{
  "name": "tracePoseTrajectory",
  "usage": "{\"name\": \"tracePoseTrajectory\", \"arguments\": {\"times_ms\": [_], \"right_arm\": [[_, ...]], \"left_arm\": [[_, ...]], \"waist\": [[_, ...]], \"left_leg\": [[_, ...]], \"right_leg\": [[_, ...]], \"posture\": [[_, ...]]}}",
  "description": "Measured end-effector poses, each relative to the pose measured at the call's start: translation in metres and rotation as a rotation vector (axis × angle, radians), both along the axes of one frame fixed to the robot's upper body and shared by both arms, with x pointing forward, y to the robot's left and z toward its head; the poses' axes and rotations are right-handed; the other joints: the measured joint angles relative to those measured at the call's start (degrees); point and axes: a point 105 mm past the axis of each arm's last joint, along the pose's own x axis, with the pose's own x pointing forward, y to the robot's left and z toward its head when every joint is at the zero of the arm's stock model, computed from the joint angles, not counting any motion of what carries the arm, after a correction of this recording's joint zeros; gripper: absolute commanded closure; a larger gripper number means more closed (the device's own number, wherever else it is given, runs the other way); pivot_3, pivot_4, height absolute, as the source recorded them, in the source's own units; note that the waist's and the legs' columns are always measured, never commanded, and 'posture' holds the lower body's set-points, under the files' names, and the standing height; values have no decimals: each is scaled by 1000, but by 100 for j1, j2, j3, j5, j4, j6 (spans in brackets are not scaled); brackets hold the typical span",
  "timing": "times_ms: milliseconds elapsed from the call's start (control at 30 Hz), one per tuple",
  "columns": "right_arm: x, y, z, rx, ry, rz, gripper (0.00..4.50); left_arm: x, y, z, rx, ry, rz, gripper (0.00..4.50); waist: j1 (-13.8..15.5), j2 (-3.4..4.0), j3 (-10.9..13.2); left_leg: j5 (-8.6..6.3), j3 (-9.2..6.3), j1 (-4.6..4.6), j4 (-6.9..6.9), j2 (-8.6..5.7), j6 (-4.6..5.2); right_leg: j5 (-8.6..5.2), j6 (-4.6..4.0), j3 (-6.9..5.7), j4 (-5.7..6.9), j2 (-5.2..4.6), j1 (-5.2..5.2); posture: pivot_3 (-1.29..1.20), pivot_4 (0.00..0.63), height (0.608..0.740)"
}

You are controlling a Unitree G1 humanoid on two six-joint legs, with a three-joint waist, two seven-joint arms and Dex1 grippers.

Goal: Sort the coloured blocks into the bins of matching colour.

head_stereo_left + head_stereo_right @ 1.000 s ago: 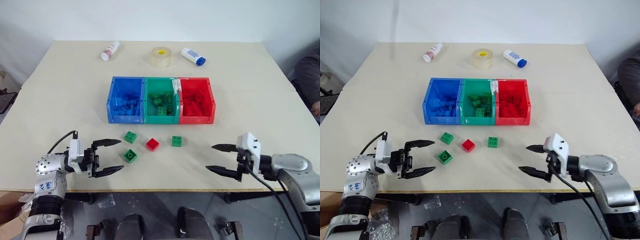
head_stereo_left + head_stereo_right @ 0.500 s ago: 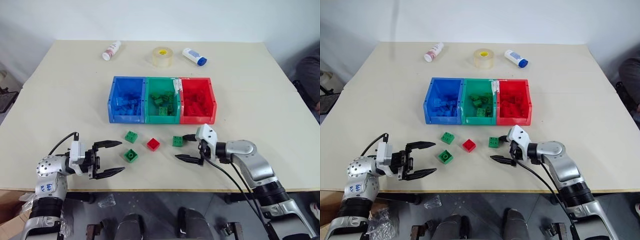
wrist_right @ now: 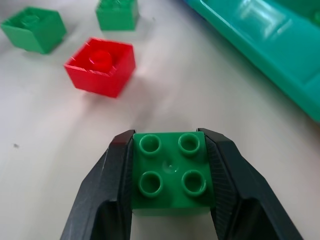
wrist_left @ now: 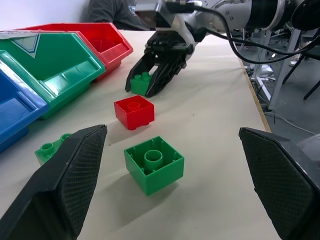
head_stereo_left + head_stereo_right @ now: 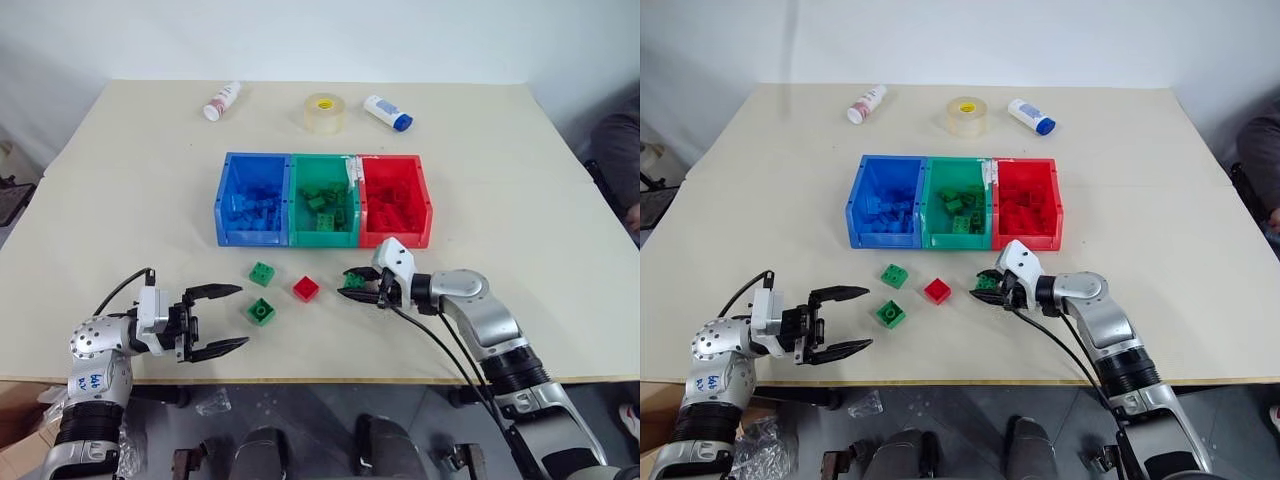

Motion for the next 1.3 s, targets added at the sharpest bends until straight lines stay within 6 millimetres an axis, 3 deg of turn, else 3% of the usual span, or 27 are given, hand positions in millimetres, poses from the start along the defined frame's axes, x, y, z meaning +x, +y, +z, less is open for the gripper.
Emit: {"name": "tracePoseTrajectory", "arguments": {"times_ms": [200,433,500,733,967,1200,1300], "right_arm": [[3,8,34,89,-68,-3,2995],[50,35,105,212,-249,-83,2995],[63,39,110,222,-267,-116,2267],[72,44,98,217,-255,-119,15],[54,31,90,198,-251,-40,15],[-9,-8,57,103,-117,169,15],[-34,-40,35,-7,-42,173,15]], "left_arm": [[0,0,0,0,-2,1,0],[4,-1,3,-5,-11,-6,0],[6,-2,5,-5,-21,-12,0],[8,-3,3,-13,-10,-13,0],[6,-2,1,-9,-8,-12,0],[5,-1,1,-7,-9,-13,0],[5,-1,1,-5,-12,-17,0]], "waist": [[-9,0,0],[-41,1,1],[-33,1,1],[-52,1,1],[-72,1,1],[-1,1,1],[15,1,1]], "left_leg": [[0,0,0,-1,1,0],[2,4,0,-4,1,-3],[2,4,-1,-6,0,-3],[2,7,-4,-11,0,-3],[2,4,-3,-9,0,-4],[0,3,-4,-5,0,-1],[-1,2,-2,-4,0,0]], "right_leg": [[0,0,0,1,0,-1],[0,-1,2,4,2,-5],[0,-1,1,2,2,-5],[0,0,0,-4,2,-7],[0,0,1,-2,2,-6],[0,0,0,-4,2,-4],[0,0,0,-6,2,-2]], "posture": [[0,150,740],[0,150,740],[0,150,740],[0,150,740],[0,150,740],[0,150,740],[0,150,740]]}}
